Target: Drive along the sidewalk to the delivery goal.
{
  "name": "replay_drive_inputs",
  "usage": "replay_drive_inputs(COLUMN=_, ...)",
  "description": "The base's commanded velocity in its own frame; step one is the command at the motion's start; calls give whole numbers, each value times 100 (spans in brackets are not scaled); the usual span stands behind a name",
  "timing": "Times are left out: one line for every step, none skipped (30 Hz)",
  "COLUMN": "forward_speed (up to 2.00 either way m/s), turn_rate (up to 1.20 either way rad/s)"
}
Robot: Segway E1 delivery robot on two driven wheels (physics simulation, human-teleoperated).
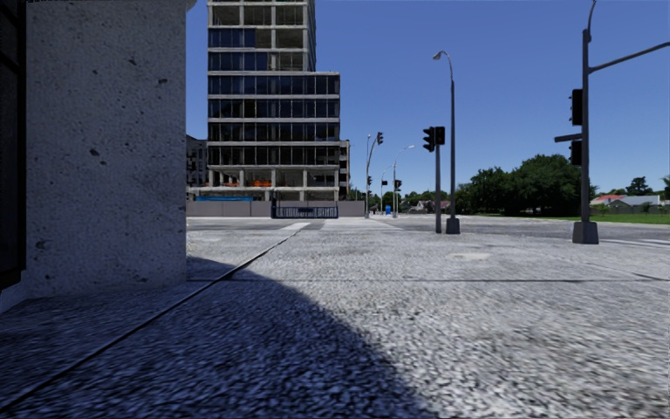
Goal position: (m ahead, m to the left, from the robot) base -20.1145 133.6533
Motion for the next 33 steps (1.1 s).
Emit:
replay_drive_inputs(forward_speed=200, turn_rate=0)
replay_drive_inputs(forward_speed=200, turn_rate=0)
replay_drive_inputs(forward_speed=200, turn_rate=0)
replay_drive_inputs(forward_speed=200, turn_rate=0)
replay_drive_inputs(forward_speed=200, turn_rate=0)
replay_drive_inputs(forward_speed=200, turn_rate=0)
replay_drive_inputs(forward_speed=200, turn_rate=0)
replay_drive_inputs(forward_speed=200, turn_rate=0)
replay_drive_inputs(forward_speed=200, turn_rate=0)
replay_drive_inputs(forward_speed=200, turn_rate=0)
replay_drive_inputs(forward_speed=200, turn_rate=0)
replay_drive_inputs(forward_speed=200, turn_rate=0)
replay_drive_inputs(forward_speed=200, turn_rate=0)
replay_drive_inputs(forward_speed=200, turn_rate=0)
replay_drive_inputs(forward_speed=200, turn_rate=0)
replay_drive_inputs(forward_speed=200, turn_rate=0)
replay_drive_inputs(forward_speed=200, turn_rate=0)
replay_drive_inputs(forward_speed=200, turn_rate=0)
replay_drive_inputs(forward_speed=200, turn_rate=0)
replay_drive_inputs(forward_speed=200, turn_rate=0)
replay_drive_inputs(forward_speed=200, turn_rate=0)
replay_drive_inputs(forward_speed=200, turn_rate=0)
replay_drive_inputs(forward_speed=200, turn_rate=0)
replay_drive_inputs(forward_speed=200, turn_rate=0)
replay_drive_inputs(forward_speed=200, turn_rate=0)
replay_drive_inputs(forward_speed=200, turn_rate=0)
replay_drive_inputs(forward_speed=200, turn_rate=0)
replay_drive_inputs(forward_speed=200, turn_rate=0)
replay_drive_inputs(forward_speed=200, turn_rate=0)
replay_drive_inputs(forward_speed=200, turn_rate=0)
replay_drive_inputs(forward_speed=200, turn_rate=0)
replay_drive_inputs(forward_speed=200, turn_rate=0)
replay_drive_inputs(forward_speed=200, turn_rate=0)
